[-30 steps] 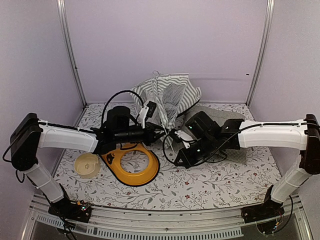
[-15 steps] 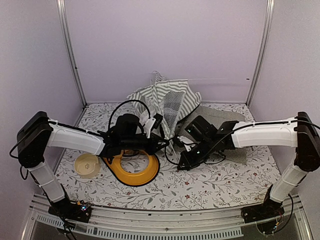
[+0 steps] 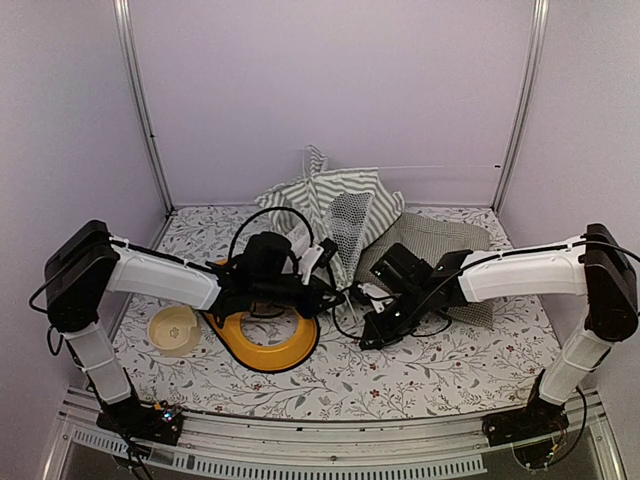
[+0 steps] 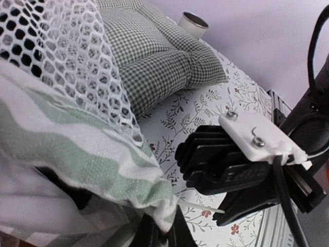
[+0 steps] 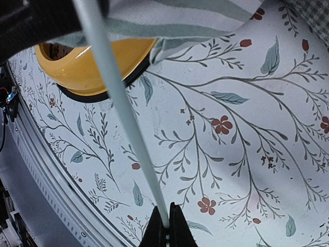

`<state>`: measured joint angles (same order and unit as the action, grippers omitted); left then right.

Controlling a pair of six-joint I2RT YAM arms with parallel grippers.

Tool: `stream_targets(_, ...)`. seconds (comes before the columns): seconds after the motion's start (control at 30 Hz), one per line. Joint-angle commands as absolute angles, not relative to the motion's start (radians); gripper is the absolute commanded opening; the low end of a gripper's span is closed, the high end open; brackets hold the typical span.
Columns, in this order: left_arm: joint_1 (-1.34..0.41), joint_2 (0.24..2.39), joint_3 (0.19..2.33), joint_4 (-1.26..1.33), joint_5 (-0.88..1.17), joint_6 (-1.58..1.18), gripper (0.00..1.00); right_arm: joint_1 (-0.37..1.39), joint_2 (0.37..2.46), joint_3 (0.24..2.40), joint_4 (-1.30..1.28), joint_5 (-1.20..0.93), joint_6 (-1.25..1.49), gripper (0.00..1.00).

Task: Set up the pet tent
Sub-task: Insert the tent pole into the pole socket of the pet tent.

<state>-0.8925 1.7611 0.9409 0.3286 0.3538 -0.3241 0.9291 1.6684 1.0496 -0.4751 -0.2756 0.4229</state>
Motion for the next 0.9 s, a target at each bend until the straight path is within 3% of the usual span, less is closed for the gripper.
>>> stream_targets(0.0,-1.001,1.805,0.949,0.195,0.585,-0.299,0.00,0.891,1.657,1.075,-0.302,-0.129,0.472,0.00)
stream_targets(0.43,-0.970,1.725,1.108,0.035,0.569,-0.320,0.00,0.891,1.495,1.154,-0.207,-0.071,0.364,0.00)
stream_targets(0.87,-0.934,1.696,1.065,0.184,0.745,-0.486,0.00,0.885,1.478,1.202,-0.148,-0.001,0.310,0.00)
